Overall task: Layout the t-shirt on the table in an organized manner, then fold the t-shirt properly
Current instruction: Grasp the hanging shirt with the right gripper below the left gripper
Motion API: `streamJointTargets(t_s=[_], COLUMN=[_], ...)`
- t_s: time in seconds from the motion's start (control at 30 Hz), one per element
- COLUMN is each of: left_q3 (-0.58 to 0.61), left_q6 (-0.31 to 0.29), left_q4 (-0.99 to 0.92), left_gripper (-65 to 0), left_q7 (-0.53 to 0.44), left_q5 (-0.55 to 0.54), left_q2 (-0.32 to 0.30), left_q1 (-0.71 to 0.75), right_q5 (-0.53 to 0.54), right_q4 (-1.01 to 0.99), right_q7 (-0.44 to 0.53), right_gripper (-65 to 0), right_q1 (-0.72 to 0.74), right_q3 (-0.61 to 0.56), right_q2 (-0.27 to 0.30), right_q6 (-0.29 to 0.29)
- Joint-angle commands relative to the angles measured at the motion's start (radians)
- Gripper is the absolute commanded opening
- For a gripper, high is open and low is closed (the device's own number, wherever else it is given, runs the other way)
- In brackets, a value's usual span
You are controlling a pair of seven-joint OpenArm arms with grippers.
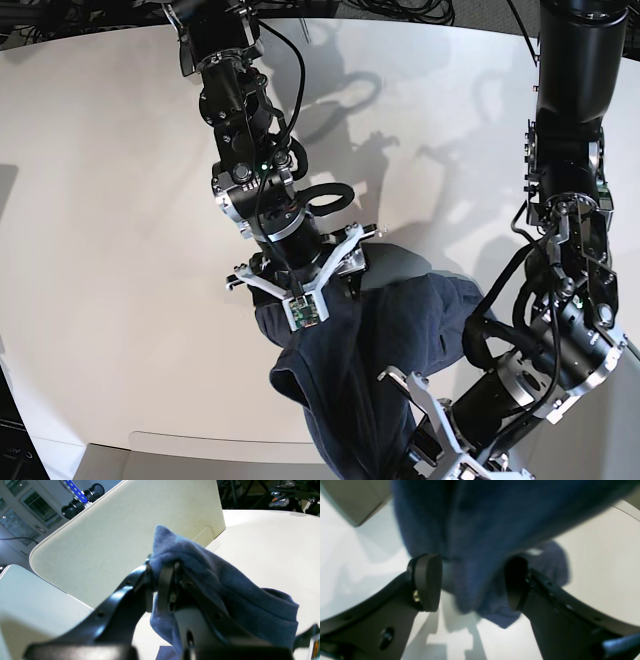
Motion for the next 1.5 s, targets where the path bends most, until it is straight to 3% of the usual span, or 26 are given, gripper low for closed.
streamJointTargets(t_s=[0.0, 0.4, 0.43, 0.5, 0.57, 0.8, 0.97, 1.1, 1.2, 1.47], left_q3=[-0.008, -0.009, -0.009, -0.011, -0.012, -0.017, -0.124, -0.279, -0.433, -0.798], left_q6=[0.009, 0.009, 0.009, 0.009, 0.009, 0.009, 0.014, 0.014, 0.014, 0.016], left_q4=[0.008, 0.008, 0.008, 0.008, 0.008, 0.008, 0.008, 0.01, 0.011, 0.014], left_gripper=[-65.0, -65.0, -65.0, -65.0, -65.0, -65.0, -65.0, -65.0, -65.0, -65.0], left_q7=[-0.03, -0.03, -0.03, -0.03, -0.03, -0.03, -0.036, -0.041, -0.041, -0.07], left_q5=[0.0, 0.0, 0.0, 0.0, 0.0, 0.002, 0.002, 0.0, 0.0, 0.0], left_q2=[-0.003, -0.003, -0.003, -0.003, -0.003, -0.003, -0.003, 0.0, 0.037, 0.052], left_q1=[-0.035, -0.035, -0.035, -0.035, -0.028, -0.003, 0.066, 0.144, 0.186, 0.146], right_q5=[0.006, 0.013, 0.013, 0.013, 0.015, 0.015, 0.013, 0.013, 0.013, 0.007], right_q4=[0.014, -0.063, -0.063, -0.063, -0.063, -0.043, 0.04, 0.072, 0.067, -0.062], right_q7=[0.027, 0.027, 0.027, 0.027, 0.025, -0.002, -0.002, -0.002, 0.005, 0.082], right_gripper=[-25.9, -26.7, -28.9, -42.0, -64.3, -65.0, -65.0, -65.0, -65.0, -65.0], right_q1=[0.033, 0.093, 0.093, 0.09, 0.087, 0.078, 0.033, 0.027, 0.052, 0.299], right_q3=[0.001, 0.025, 0.023, 0.023, 0.023, 0.021, 0.02, 0.02, -0.011, -0.184], right_q2=[-0.011, -0.011, -0.011, -0.011, -0.011, -0.011, -0.011, -0.011, -0.011, -0.011], right_q6=[0.002, 0.002, 0.002, 0.003, 0.003, 0.003, 0.003, 0.003, 0.003, 0.003])
